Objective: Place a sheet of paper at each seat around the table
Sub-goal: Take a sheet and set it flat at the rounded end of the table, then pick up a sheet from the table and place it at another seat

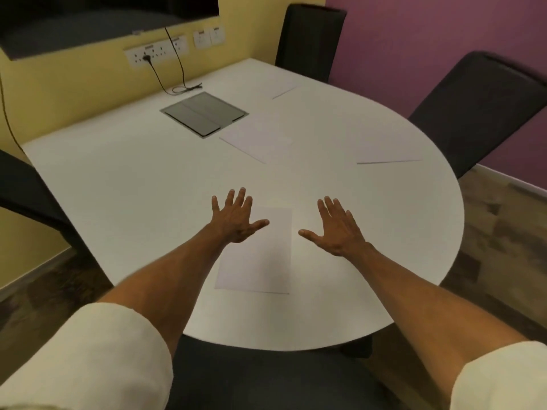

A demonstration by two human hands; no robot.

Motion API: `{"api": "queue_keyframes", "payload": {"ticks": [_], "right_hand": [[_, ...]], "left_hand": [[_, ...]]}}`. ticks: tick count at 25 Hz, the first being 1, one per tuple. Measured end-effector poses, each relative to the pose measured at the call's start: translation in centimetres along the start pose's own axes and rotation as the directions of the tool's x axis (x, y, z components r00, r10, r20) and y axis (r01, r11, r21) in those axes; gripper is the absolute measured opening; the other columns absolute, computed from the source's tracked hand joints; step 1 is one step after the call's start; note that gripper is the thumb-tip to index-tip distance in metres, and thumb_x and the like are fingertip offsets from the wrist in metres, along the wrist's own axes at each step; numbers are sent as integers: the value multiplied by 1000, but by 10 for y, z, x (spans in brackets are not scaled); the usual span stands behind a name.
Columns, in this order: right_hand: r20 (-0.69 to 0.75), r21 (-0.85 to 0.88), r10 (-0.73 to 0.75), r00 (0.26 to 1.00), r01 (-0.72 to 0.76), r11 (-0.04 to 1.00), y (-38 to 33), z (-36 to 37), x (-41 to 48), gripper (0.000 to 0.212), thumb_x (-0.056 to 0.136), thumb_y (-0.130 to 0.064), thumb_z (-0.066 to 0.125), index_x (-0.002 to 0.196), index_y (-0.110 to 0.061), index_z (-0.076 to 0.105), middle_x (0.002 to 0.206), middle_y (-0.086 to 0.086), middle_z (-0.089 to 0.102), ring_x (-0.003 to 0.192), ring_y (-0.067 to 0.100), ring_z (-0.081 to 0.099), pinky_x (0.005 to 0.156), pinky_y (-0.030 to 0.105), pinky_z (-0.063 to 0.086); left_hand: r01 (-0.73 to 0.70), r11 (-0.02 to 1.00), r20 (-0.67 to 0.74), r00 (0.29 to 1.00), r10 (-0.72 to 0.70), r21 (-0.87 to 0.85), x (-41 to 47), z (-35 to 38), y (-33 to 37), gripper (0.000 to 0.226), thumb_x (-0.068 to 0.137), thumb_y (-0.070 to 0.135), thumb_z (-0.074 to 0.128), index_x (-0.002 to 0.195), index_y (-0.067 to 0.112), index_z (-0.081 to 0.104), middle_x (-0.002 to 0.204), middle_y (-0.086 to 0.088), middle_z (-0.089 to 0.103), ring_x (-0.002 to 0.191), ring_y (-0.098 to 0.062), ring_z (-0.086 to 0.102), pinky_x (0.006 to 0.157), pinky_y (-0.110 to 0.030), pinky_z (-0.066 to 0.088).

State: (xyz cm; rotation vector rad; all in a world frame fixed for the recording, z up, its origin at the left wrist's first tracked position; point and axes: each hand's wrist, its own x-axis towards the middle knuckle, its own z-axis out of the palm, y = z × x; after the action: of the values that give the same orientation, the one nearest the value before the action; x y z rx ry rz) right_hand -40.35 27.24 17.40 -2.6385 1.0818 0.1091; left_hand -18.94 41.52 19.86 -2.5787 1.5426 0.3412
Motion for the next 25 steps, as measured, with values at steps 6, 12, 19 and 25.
{"api": "queue_keyframes", "payload": {"ticks": [6,12,19,25], "right_hand": [[30,4,-142,989,142,990,64,-44,-6,98,84,-76,32,153,-18,-5,162,2,-11,149,18,-13,121,42,-4],[8,-24,-269,963,269,963,132,-89,-16,97,84,-76,32,154,-19,-4,162,2,-8,149,17,-11,120,42,-3],[-46,-15,-302,952,302,953,180,-121,-4,95,85,-75,31,153,-20,-4,163,3,-7,150,18,-9,120,42,-1],[-43,-26,-335,941,334,942,199,-130,41,93,86,-74,31,153,-20,-4,162,4,-7,150,19,-9,120,43,-1]], "left_hand": [[143,987,-64,987,-148,-78,-8,-29,99,88,88,72,23,153,14,6,162,-7,-7,149,-32,-5,115,-62,0],[275,950,-22,959,-282,-149,-18,-42,199,84,91,68,26,153,15,4,162,-7,-7,148,-32,-5,115,-62,0],[300,935,-60,947,-316,-192,7,-57,263,84,91,68,23,153,15,5,162,-9,-6,148,-33,-5,115,-61,0],[320,926,-83,936,-341,-198,53,-63,274,84,90,69,23,153,15,7,162,-10,-6,148,-33,-4,115,-60,0]]}}
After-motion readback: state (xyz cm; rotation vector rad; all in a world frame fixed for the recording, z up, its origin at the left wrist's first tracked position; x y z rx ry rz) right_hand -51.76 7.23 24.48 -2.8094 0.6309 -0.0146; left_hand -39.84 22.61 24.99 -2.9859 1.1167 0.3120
